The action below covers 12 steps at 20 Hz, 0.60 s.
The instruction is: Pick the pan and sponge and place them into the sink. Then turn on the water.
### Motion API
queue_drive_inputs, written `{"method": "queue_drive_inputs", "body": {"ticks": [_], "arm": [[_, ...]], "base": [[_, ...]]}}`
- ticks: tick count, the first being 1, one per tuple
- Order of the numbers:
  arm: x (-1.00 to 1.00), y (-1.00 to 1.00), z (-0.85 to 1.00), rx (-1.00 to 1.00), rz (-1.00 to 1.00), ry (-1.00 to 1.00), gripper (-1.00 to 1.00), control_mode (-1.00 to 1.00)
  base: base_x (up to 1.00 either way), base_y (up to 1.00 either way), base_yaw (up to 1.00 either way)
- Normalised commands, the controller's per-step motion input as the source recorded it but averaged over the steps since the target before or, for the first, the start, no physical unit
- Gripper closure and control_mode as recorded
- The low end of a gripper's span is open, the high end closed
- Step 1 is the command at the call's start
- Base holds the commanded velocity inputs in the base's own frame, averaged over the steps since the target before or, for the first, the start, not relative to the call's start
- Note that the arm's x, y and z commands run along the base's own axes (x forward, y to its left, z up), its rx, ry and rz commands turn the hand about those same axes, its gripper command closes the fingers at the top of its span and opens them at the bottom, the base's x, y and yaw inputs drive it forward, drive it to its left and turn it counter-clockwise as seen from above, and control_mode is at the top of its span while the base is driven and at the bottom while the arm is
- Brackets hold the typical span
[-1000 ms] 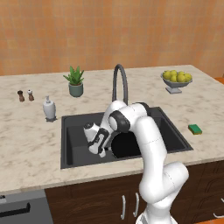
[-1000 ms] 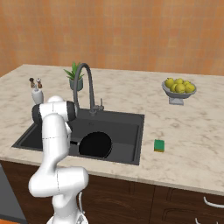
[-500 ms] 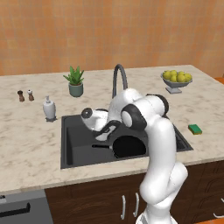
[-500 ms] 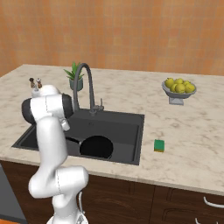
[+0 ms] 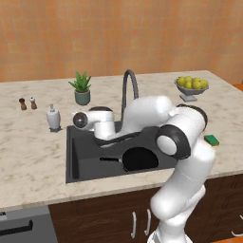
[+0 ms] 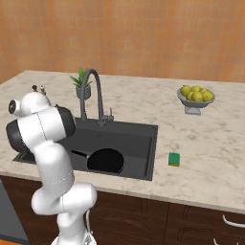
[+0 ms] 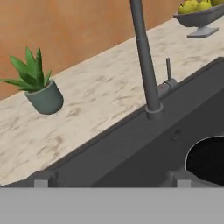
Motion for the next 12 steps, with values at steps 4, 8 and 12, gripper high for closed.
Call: {"method": "queue_drive_inputs", "body": {"ticks": [4, 8, 12], "arm": [[-1.00, 0.09, 1.00, 0.00, 0.00, -0.27, -1.00, -1.00], [-1.00, 0.00, 1.00, 0.10, 0.00, -0.20, -1.00, -1.00], [-1.00, -0.27, 0.93, 0.25, 0.00, -0.12, -1.00, -1.00]], "base": [[0.00, 0.00, 0.00], [0.00, 0.00, 0.00], [0.00, 0.00, 0.00]]}}
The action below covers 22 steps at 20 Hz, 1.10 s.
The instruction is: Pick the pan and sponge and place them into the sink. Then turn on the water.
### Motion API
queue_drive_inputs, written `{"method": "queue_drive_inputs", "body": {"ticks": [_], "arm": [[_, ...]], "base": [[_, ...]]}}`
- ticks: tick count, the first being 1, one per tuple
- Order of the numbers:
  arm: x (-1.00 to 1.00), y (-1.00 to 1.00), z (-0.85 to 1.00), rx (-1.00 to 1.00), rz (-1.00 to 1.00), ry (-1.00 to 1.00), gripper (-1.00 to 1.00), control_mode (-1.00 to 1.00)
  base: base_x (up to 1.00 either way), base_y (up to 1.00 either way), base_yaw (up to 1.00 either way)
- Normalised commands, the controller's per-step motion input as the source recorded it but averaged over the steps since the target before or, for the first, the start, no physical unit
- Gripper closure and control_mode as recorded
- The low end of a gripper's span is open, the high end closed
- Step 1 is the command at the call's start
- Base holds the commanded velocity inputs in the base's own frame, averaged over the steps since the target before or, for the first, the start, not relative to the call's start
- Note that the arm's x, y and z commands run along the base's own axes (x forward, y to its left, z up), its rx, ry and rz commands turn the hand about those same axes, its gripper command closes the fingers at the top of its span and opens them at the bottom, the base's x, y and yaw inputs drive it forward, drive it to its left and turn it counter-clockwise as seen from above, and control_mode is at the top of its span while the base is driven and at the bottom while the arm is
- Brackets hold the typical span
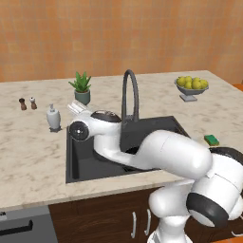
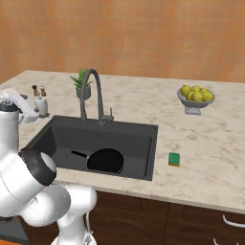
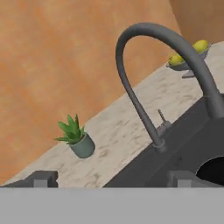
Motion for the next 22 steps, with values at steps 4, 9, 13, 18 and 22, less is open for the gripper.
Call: {"method": "queue_drive_inputs", "body": {"ticks": [4, 9, 13, 18, 22], "arm": [[-1.00, -0.86, 0.61, 0.40, -0.07, -0.14, -1.00, -1.00], [-0.93, -1.00, 0.42, 0.45, -0.25, 0.01, -1.00, -1.00], [-0.67, -1.00, 0.44, 0.54, -0.30, 0.16, -1.00, -1.00], [-0.39, -1.00, 0.21, 0.37, -0.28, 0.06, -1.00, -1.00], [-0.08, -1.00, 0.00, 0.24, -0.32, 0.06, -1.00, -1.00]], "base": [[0.00, 0.00, 0.00], [0.00, 0.00, 0.00], [0.00, 0.00, 0.00], [0.00, 0.00, 0.00], [0.00, 0.00, 0.00]]}}
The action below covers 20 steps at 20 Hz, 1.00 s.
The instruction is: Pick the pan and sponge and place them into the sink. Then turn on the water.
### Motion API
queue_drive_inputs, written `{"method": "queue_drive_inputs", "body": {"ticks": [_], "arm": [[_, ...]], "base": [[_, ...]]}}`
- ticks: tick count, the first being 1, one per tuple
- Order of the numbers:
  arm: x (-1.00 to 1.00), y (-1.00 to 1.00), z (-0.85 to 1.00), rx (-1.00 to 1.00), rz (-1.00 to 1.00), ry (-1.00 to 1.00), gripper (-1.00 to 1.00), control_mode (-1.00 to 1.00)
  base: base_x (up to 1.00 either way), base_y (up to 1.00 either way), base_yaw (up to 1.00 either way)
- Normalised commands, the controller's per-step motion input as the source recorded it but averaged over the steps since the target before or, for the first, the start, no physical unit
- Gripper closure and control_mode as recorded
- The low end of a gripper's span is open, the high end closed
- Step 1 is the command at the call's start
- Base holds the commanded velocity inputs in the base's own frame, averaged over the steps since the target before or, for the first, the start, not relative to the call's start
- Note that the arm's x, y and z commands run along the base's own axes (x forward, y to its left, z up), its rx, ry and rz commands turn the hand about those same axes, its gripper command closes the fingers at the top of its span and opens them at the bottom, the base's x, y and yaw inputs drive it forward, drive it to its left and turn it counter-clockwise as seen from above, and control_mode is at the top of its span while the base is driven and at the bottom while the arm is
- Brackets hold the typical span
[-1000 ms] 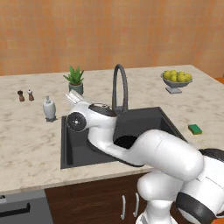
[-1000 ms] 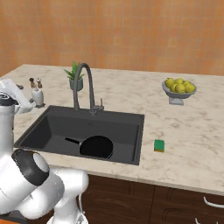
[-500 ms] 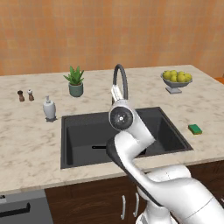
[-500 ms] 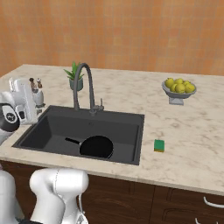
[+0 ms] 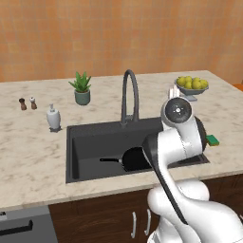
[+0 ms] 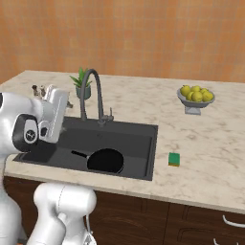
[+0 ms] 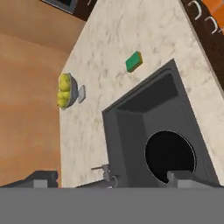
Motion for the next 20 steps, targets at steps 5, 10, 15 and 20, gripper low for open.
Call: {"method": "queue_drive_inputs", "body": {"ticks": [5, 10, 15, 20], "arm": [[0.07, -1.00, -0.02, 0.42, -0.25, 0.07, -1.00, -1.00], [0.11, -1.00, -0.15, 0.49, -0.44, 0.14, -1.00, -1.00], [0.20, -0.96, -0.45, 0.28, -0.46, 0.08, -1.00, -1.00], [0.43, -0.74, -0.48, 0.16, -0.42, 0.07, -1.00, -1.00]], "base": [[0.00, 0.00, 0.00], [0.00, 0.00, 0.00], [0.00, 0.00, 0.00], [0.00, 0.00, 0.00]]}}
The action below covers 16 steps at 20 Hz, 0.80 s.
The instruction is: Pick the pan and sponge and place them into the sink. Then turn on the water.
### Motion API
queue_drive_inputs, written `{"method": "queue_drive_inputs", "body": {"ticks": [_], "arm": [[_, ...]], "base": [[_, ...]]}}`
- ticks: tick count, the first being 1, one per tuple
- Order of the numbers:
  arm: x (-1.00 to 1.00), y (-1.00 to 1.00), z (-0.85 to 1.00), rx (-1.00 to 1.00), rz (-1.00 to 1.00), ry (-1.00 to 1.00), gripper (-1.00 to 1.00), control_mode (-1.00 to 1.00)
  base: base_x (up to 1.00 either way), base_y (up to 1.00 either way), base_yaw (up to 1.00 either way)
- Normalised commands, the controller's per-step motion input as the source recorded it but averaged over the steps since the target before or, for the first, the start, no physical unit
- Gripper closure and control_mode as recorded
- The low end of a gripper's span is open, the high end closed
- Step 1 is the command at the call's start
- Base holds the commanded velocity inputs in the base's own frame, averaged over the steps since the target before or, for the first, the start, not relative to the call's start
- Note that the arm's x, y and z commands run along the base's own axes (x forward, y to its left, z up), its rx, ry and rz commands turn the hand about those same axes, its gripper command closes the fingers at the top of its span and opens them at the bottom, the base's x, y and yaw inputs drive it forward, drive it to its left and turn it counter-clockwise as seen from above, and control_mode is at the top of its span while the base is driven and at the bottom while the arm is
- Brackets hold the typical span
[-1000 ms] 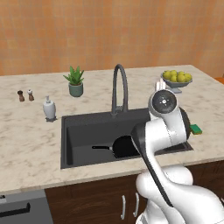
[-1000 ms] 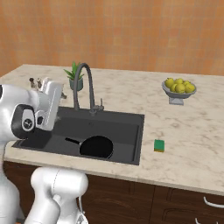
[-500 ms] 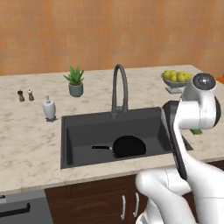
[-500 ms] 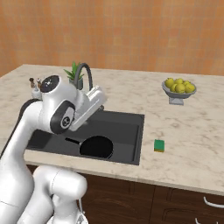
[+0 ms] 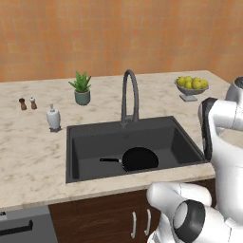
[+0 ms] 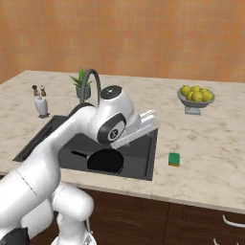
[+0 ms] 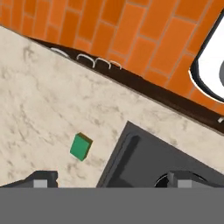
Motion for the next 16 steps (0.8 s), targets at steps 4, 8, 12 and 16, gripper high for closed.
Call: {"method": "queue_drive_inputs", "body": {"ticks": [4, 8, 12, 16], "arm": [[0.74, -0.47, -0.56, 0.13, -0.33, 0.05, -1.00, -1.00], [0.73, -0.41, -0.54, 0.15, -0.16, 0.01, -1.00, -1.00], [0.75, -0.24, -0.44, 0.04, 0.08, 0.02, -1.00, -1.00], [0.78, -0.03, -0.48, 0.04, 0.00, 0.13, -1.00, -1.00]], "base": [[0.00, 0.00, 0.00], [0.00, 0.00, 0.00], [0.00, 0.00, 0.00], [0.00, 0.00, 0.00]]}}
